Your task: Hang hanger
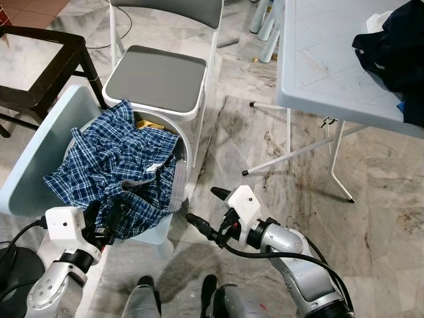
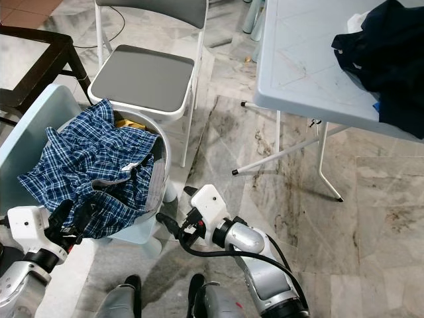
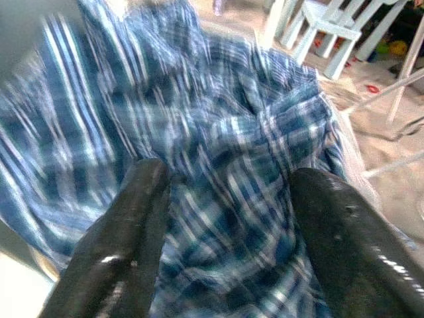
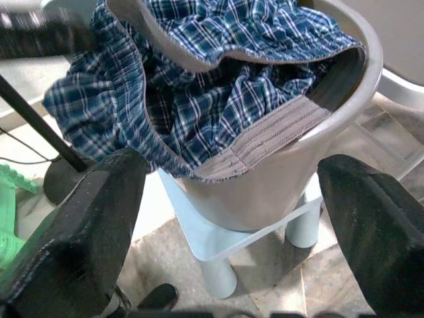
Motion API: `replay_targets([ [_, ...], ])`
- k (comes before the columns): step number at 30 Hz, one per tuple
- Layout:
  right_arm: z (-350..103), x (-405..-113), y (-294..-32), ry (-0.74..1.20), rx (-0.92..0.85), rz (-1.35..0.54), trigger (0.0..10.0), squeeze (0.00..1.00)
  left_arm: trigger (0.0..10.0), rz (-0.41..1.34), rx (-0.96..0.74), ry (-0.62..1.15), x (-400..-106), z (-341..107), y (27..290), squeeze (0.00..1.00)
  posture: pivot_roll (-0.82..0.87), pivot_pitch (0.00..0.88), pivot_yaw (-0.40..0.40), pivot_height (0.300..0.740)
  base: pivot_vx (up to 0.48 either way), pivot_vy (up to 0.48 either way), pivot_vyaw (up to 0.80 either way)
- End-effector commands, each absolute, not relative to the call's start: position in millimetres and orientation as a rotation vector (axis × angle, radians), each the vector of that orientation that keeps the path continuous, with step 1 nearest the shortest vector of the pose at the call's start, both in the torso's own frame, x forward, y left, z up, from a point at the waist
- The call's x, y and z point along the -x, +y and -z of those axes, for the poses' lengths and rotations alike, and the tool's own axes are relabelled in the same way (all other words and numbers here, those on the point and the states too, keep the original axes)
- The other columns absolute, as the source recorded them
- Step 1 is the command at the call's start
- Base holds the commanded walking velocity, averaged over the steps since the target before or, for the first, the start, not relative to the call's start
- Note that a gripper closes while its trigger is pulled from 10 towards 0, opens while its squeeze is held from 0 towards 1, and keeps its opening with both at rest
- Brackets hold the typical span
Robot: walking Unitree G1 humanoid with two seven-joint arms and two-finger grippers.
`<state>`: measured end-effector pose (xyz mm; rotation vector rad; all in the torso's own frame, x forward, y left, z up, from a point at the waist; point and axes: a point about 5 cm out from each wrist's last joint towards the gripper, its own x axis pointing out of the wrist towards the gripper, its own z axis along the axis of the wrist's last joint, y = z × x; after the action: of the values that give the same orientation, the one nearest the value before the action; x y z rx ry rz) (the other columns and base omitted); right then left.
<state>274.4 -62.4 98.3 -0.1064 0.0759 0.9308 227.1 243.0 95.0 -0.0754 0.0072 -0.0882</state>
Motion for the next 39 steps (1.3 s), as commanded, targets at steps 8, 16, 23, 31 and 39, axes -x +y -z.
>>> replay_targets([
  [8,-90.8,-270.5,-64.8,0.109,0.101,-0.936,10.0,0.00,10.0,0.194,-0.131,-0.026,-222.7,-106.6,243.1,1.00,0.32,0.326,-0.152,0.740,0.000,0.000,0.00],
  [16,-90.5,-270.4,-65.8,0.112,0.102,-0.939,10.0,0.00,10.0,0.419,-0.250,0.050,-222.6,-112.2,249.8,1.00,0.31,0.329,-0.152,0.740,0.000,0.000,0.00],
  [23,-89.6,-269.9,-68.8,0.114,0.104,-0.929,10.0,0.00,10.0,0.528,-0.363,0.040,-225.9,-121.5,243.2,1.00,0.31,0.328,-0.147,0.740,0.000,0.000,0.00],
  [31,-89.3,-269.3,-69.2,0.115,0.106,-0.928,10.0,0.00,10.0,0.699,-0.492,0.086,-219.2,-102.7,222.3,1.00,0.30,0.329,-0.154,0.740,0.000,0.000,0.00],
  [39,-89.9,-269.9,-68.8,0.115,0.125,-0.941,10.0,0.00,10.0,0.775,-0.614,0.176,-218.4,-63.7,206.5,1.00,0.29,0.330,-0.164,0.740,0.000,0.000,0.00],
])
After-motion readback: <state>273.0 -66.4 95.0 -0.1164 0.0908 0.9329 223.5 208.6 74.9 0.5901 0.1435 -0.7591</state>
